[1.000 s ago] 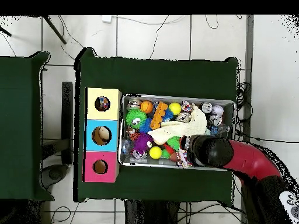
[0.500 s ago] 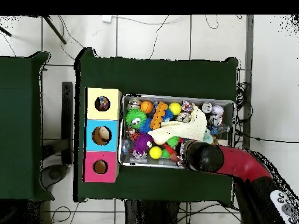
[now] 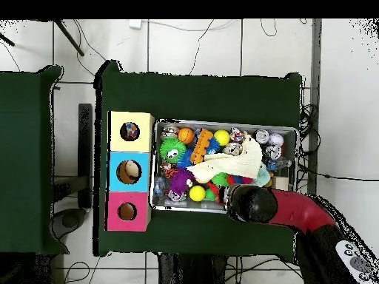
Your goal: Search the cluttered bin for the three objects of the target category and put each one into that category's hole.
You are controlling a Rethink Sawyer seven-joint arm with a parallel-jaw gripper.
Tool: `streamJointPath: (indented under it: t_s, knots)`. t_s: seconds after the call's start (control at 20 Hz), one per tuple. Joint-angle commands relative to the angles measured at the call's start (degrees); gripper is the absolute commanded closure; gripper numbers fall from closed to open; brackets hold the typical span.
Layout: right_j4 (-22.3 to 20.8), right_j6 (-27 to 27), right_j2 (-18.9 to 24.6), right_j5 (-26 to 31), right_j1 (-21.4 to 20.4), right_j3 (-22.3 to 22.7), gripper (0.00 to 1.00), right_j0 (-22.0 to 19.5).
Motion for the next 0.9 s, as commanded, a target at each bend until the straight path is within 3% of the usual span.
streamJointPath:
  t_s: [0.05,0.5,0.9]
  knots:
    - [-4.06,-2.02,3.15,-4.18,2.53,1.19,0.0,-0.91]
    - [-4.58,-2.54,4.1,-4.28,3.88,0.35,0.0,-2.4]
    - [-2.71,-3.71,5.26,-0.46,0.98,0.16,0.0,-2.78]
